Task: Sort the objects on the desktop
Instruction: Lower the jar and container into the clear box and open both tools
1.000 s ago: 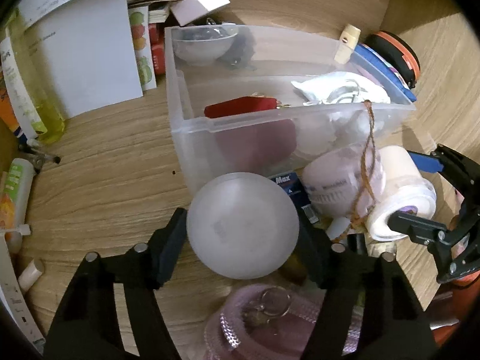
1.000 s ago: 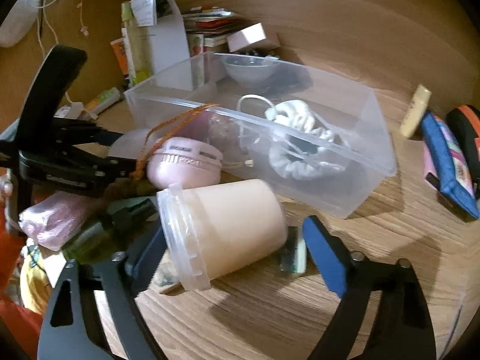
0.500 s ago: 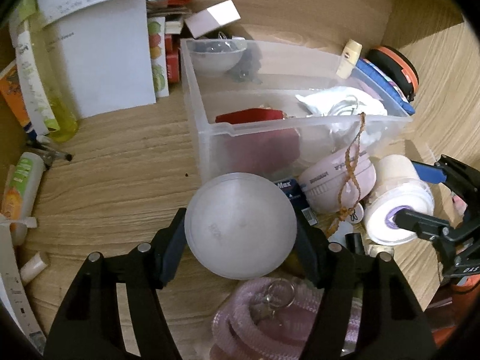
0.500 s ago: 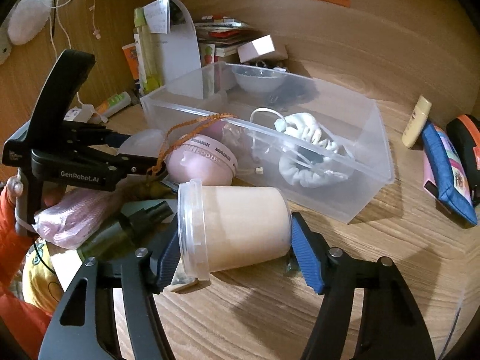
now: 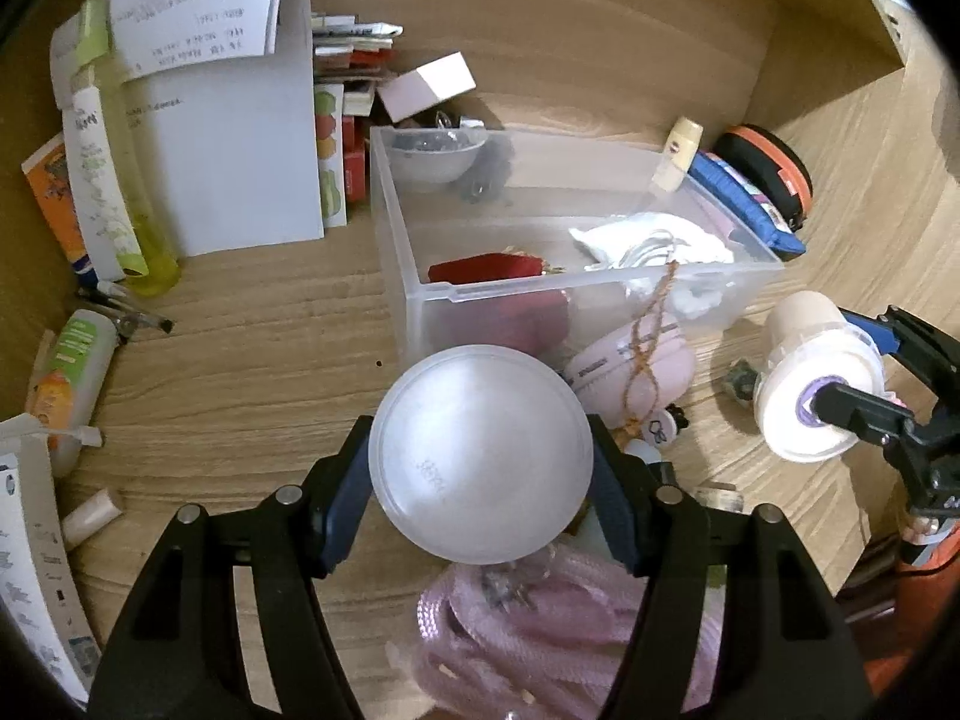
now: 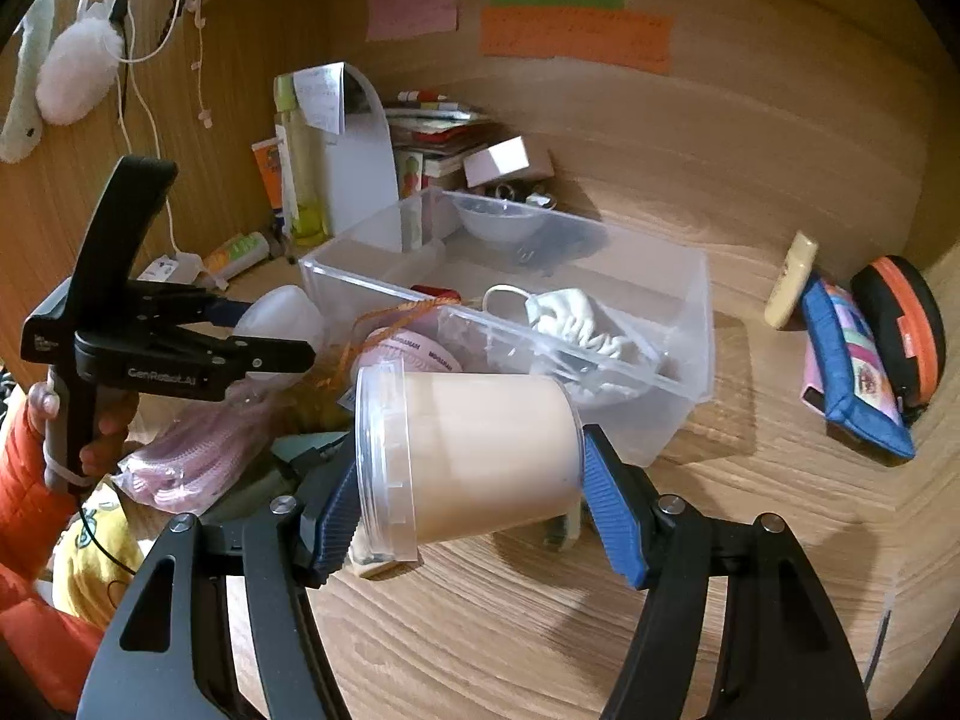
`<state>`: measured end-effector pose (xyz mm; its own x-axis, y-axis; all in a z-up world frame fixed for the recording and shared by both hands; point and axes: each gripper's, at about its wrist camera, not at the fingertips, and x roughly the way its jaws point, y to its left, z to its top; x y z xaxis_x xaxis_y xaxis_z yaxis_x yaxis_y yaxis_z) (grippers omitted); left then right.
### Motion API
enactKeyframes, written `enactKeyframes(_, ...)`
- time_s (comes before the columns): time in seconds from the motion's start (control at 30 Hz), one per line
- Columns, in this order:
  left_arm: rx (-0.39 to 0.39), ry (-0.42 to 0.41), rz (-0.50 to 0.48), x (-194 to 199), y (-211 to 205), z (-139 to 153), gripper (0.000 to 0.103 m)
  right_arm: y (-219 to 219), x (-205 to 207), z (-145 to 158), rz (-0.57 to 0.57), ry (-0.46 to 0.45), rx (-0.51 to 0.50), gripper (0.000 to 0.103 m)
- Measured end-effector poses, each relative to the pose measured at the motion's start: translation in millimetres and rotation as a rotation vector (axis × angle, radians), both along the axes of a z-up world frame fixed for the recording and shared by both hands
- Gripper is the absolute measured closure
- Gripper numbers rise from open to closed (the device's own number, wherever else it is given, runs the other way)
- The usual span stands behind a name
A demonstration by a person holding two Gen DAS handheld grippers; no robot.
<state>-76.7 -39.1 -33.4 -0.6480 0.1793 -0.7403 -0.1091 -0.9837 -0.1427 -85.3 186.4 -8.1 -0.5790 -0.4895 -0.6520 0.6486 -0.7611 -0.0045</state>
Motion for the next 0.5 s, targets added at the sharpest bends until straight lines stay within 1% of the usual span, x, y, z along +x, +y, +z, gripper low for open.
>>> enactKeyframes(0.3, 0.006, 0.018, 0.027, 20, -8, 9, 0.038, 28, 1, 11, -0.072, 0.004, -0.041, 0.04)
enactKeyframes(0.5, 0.022, 0.065, 0.053, 26, -17, 27, 0.038, 42, -1, 23, -0.11, 0.034, -0.063, 0.041)
